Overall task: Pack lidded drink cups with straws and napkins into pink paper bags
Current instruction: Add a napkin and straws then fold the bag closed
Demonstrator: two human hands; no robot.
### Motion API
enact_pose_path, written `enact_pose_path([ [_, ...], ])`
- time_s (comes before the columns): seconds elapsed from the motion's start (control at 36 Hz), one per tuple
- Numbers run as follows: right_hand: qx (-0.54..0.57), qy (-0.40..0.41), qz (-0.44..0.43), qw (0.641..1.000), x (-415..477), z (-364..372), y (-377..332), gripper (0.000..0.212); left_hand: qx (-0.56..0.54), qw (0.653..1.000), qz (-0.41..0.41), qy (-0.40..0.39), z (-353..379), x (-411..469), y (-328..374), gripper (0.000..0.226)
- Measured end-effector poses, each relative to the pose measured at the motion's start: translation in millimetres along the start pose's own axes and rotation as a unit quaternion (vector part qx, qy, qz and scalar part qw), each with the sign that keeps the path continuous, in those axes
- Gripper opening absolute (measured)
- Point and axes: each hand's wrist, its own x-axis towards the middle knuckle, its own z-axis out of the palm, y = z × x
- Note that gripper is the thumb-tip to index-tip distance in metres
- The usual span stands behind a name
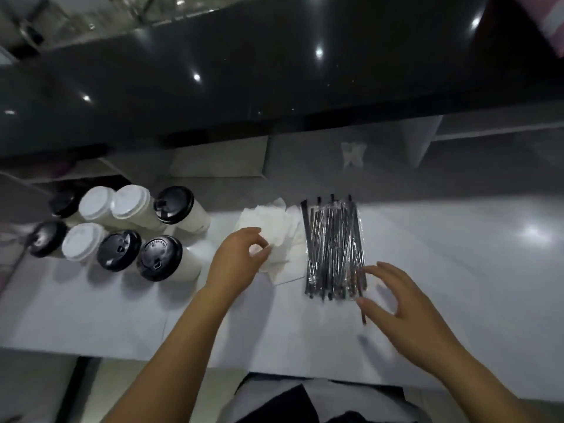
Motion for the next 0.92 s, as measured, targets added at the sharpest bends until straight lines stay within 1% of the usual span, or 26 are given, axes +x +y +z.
enact_pose_path([
  [0.06,0.014,-0.008,-0.013,1.000,5,-12,4,0.052,-0.004,1.000,0.004,-0.007,-5,-16,16,0.006],
  [0.14,0.040,-0.038,-0.066,0.996,12,-24,-2,0.052,-0.030,0.998,-0.001,-0.062,-12,-47,42,0.007],
  [0.19,0.045,-0.074,-0.099,0.991,18,-30,-11,0.050,-0.061,0.993,-0.003,-0.100,-13,-66,62,0.004],
  [0.28,0.075,-0.144,-0.132,0.978,27,-37,-22,0.039,-0.141,0.982,0.007,-0.129,-7,-87,81,0.005],
  [0.36,0.093,-0.183,-0.162,0.965,31,-40,-27,0.023,-0.203,0.973,0.000,-0.114,1,-96,87,0.005],
  [0.42,0.114,-0.170,-0.161,0.966,30,-40,-29,0.018,-0.223,0.970,0.001,-0.099,7,-97,86,0.005],
  [0.47,0.131,-0.135,-0.159,0.969,27,-40,-28,0.016,-0.245,0.965,0.005,-0.093,11,-96,86,0.005],
  [0.58,0.091,-0.073,-0.159,0.980,20,-39,-22,0.015,-0.260,0.959,0.017,-0.109,15,-87,81,0.006],
  [0.64,0.082,-0.050,-0.143,0.985,16,-40,-19,0.016,-0.228,0.967,0.026,-0.110,18,-79,69,0.011],
  [0.75,0.067,-0.003,-0.114,0.991,5,-42,-13,0.014,-0.055,0.996,0.028,-0.057,26,-53,25,0.037],
  [0.83,0.054,0.032,-0.101,0.993,-4,-40,-9,0.013,0.023,0.999,0.042,0.005,40,-33,-6,0.051],
  [0.92,0.053,0.054,-0.077,0.994,-12,-37,-6,0.013,0.061,0.995,0.072,0.041,56,-19,-26,0.056],
])
